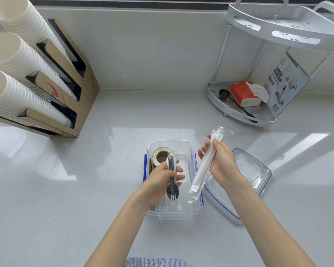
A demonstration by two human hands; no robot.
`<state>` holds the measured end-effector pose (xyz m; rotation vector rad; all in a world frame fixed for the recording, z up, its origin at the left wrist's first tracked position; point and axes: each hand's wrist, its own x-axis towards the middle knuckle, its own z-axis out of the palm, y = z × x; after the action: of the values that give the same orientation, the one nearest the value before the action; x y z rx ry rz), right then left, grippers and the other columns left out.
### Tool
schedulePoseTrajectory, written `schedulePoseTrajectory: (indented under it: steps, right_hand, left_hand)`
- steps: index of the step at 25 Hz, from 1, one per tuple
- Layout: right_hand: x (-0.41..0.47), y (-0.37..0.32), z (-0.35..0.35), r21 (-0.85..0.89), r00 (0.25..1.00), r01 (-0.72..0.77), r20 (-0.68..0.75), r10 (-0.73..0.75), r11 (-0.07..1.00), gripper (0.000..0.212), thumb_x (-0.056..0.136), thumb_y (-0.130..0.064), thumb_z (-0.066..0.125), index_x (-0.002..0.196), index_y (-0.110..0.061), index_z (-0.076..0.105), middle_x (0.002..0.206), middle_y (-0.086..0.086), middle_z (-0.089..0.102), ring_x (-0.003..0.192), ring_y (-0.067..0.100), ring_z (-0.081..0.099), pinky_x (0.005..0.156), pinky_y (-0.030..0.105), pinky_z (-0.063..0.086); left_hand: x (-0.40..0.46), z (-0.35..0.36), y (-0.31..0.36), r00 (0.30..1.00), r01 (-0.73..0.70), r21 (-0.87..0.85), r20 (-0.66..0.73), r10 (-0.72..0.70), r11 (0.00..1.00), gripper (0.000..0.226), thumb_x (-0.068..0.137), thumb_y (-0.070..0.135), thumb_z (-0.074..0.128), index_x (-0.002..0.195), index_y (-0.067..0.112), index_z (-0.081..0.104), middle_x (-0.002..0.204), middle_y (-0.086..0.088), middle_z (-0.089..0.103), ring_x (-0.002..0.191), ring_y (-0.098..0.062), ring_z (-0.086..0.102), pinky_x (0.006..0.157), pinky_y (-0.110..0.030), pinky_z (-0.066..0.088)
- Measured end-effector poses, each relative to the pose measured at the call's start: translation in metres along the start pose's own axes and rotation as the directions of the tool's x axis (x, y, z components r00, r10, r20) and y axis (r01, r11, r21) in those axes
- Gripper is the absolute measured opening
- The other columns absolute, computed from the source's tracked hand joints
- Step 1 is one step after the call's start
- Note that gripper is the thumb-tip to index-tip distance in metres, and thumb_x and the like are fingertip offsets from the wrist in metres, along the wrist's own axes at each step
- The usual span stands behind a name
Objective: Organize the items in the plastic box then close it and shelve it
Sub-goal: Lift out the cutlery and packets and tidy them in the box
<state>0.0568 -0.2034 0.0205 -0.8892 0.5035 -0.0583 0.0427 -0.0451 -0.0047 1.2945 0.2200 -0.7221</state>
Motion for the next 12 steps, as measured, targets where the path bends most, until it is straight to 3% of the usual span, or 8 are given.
schedulePoseTrajectory:
  steps: [3, 7, 12]
  right_hand:
    - [-0.002, 0.001, 0.004, -0.063, 0.995, 0.095, 0.02, -0.094, 0.993, 0.023, 0.097, -0.013, 0.031, 0.09, -0.02, 0.052, 0.069, -0.001, 0.046, 0.054, 0.008, 0.045, 0.06, 0.021, 0.044]
    - [-0.008, 0.025, 0.012, -0.373, 0.977, 0.202, 0.139, -0.16, 0.906, 0.022, 0.095, -0.011, 0.034, 0.097, -0.025, 0.051, 0.069, -0.004, 0.048, 0.055, 0.006, 0.048, 0.064, 0.018, 0.045]
    - [-0.016, 0.051, 0.01, -0.665, 0.97, 0.109, 0.233, 0.067, 0.739, 0.03, 0.09, -0.008, 0.039, 0.119, -0.014, 0.045, 0.08, -0.006, 0.057, 0.068, 0.005, 0.058, 0.067, 0.012, 0.049]
  left_hand:
    - [0.0, -0.002, 0.004, 0.997, -0.066, -0.069, -0.03, 0.064, 0.995, 0.035, 0.081, -0.012, 0.035, 0.093, 0.016, 0.051, 0.076, 0.0, 0.05, 0.06, -0.01, 0.054, 0.06, -0.025, 0.041]
    - [-0.003, -0.011, 0.01, 0.989, -0.116, -0.121, -0.1, 0.104, 0.986, 0.031, 0.079, -0.011, 0.034, 0.083, 0.014, 0.052, 0.073, 0.0, 0.049, 0.058, -0.012, 0.051, 0.055, -0.025, 0.038]
    - [-0.009, -0.018, 0.01, 0.987, -0.128, -0.15, -0.117, 0.111, 0.98, 0.023, 0.081, -0.004, 0.037, 0.078, 0.012, 0.053, 0.071, -0.001, 0.051, 0.059, -0.013, 0.049, 0.056, -0.024, 0.04]
